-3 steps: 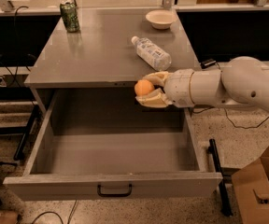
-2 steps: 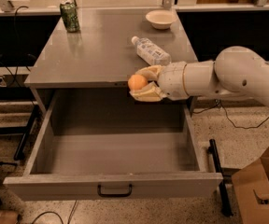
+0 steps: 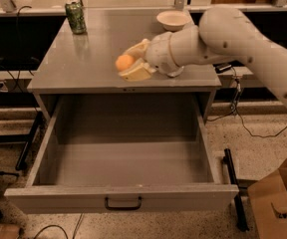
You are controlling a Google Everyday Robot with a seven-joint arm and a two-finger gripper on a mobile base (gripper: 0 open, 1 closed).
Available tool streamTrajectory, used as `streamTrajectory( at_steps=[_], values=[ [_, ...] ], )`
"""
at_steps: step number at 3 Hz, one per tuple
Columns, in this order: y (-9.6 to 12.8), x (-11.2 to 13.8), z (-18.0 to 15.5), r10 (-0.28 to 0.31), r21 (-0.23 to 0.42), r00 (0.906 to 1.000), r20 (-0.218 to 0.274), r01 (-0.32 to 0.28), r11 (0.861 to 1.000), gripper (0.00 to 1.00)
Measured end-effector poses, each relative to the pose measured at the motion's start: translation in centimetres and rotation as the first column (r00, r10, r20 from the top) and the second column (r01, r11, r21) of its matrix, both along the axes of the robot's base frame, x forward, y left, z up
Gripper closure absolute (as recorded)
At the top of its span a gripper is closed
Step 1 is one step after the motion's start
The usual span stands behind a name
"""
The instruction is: Pick orange from top drawer and place on counter
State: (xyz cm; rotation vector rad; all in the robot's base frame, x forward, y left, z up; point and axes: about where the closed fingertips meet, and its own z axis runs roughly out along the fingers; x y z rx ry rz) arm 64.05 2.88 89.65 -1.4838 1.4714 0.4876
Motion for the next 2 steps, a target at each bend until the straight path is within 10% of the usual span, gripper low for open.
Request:
streamTrajectory(
  at_steps=[2],
  values=[
    [4.7, 6.1, -1.7, -0.093, 0.010, 0.9949, -0.039, 0.093, 0.996, 1.00]
  ],
)
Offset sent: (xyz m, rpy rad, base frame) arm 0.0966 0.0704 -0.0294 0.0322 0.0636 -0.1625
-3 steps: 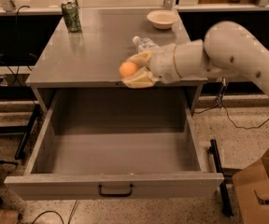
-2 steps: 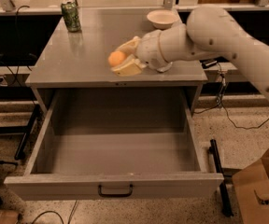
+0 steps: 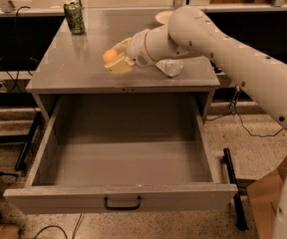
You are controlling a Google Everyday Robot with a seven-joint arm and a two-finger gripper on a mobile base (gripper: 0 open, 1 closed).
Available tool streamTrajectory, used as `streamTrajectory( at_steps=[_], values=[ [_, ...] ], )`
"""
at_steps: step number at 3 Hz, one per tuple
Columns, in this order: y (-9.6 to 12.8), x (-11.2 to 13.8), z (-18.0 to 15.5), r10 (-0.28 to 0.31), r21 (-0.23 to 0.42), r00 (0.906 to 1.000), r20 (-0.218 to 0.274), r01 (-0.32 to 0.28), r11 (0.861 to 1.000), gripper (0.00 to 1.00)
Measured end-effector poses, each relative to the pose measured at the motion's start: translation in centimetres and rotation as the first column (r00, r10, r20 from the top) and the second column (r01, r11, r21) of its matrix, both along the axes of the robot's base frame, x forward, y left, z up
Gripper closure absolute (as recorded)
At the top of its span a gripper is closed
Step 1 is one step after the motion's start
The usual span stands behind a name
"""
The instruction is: Pick orange from top drawer and place on counter
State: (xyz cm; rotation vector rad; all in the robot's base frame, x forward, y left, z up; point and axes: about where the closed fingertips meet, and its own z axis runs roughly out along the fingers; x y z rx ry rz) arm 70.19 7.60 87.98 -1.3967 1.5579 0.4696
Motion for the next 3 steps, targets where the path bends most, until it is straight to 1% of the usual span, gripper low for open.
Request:
streamTrajectory(
  at_steps=[1, 2, 3],
  values=[
    [2.2, 2.0, -1.3, -0.014, 0.015, 0.9993, -0.036, 0.015, 1.000, 1.00],
    [4.1, 3.5, -2.3, -0.016, 0.038, 0.9968, -0.078, 0.019, 0.999, 1.00],
    [5.8, 4.7, -2.3, -0.003, 0.074, 0.9942, -0.108, 0.011, 0.997, 1.00]
  ],
)
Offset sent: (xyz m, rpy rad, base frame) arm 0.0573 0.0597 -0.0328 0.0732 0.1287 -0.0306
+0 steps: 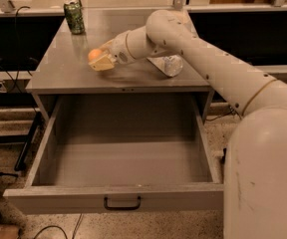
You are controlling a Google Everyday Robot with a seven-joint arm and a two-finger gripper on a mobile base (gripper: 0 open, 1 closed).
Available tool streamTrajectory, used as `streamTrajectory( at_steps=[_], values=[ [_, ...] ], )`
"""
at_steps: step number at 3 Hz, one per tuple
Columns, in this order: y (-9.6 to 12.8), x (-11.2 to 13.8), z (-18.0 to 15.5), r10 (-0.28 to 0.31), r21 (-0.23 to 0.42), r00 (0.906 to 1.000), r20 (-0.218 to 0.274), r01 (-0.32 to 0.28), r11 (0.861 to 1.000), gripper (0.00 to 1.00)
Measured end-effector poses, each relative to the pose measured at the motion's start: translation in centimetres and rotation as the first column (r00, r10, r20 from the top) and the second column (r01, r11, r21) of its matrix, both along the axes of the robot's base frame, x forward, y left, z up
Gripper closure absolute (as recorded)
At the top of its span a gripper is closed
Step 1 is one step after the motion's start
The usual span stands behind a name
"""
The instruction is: Pick orange from top drawer and place on counter
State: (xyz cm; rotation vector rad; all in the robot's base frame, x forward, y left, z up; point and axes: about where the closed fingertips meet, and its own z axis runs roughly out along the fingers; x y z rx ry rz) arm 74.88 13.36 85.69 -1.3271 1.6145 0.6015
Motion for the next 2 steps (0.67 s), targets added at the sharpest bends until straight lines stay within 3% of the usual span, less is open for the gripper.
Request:
streamTrajectory(
  at_steps=[2],
  values=[
    [2.2, 1.3, -0.4, -0.003, 0.030, 0.9988, -0.048, 0.004, 1.000, 1.00]
  ],
)
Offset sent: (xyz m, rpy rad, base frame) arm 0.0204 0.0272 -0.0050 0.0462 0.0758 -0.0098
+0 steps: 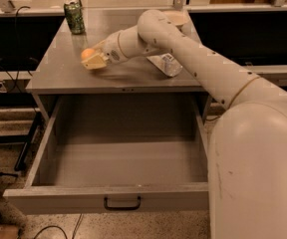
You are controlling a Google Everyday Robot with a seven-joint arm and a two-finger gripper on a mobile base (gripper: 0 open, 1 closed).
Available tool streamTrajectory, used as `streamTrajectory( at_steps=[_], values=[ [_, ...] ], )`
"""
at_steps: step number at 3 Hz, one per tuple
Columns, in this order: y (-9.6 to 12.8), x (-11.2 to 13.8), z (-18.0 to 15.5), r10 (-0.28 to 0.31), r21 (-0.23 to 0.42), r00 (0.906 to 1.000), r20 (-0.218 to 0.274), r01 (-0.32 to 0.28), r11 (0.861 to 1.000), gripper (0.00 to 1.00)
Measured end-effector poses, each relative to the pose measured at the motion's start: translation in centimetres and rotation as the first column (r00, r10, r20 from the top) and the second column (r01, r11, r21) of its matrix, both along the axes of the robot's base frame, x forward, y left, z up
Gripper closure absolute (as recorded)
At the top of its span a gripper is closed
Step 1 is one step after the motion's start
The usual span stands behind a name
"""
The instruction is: Pick orange from top drawer and place on counter
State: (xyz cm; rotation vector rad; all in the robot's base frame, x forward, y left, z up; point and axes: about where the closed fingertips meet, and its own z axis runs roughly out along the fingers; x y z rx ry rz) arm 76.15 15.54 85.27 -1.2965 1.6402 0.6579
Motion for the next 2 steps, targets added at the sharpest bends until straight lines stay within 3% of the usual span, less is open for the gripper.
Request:
streamTrajectory(
  at_steps=[1, 2],
  values=[
    [0.66, 0.44, -0.24, 0.012, 0.015, 0.9997, -0.023, -0.011, 1.000, 0.84],
    [0.73, 0.84, -0.24, 0.015, 0.033, 0.9992, -0.039, -0.013, 0.999, 0.60]
  ],
)
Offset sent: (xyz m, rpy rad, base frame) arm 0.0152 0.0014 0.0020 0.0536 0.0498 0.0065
